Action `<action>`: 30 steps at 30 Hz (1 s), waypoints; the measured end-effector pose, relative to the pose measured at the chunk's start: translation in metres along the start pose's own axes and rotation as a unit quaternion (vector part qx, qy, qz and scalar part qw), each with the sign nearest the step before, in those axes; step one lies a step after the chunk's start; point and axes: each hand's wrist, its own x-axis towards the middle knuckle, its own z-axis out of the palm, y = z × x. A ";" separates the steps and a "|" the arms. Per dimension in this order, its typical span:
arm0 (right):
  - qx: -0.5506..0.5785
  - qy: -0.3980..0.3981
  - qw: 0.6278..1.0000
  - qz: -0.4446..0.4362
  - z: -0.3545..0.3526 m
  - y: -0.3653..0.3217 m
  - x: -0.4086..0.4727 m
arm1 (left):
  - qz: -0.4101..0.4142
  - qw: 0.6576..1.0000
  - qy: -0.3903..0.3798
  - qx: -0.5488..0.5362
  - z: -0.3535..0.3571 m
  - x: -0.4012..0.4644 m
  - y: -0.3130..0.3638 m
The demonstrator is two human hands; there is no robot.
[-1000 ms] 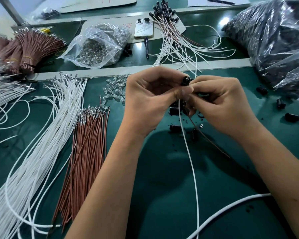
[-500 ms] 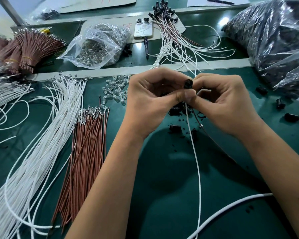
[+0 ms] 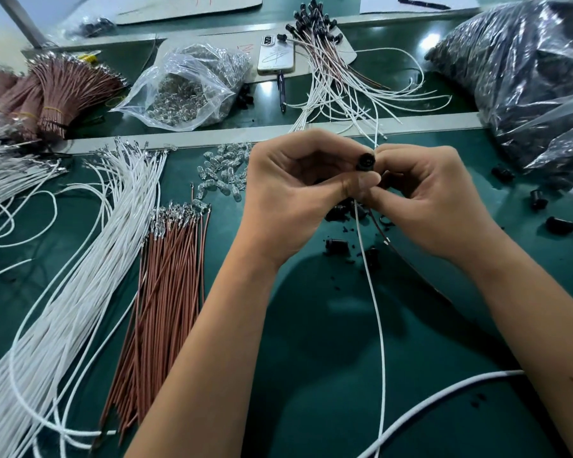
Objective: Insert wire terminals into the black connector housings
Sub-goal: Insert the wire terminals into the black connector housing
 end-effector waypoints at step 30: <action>-0.048 0.072 0.994 -0.068 0.003 -0.009 -0.001 | 0.017 1.000 -0.013 -0.019 -0.001 0.001 -0.002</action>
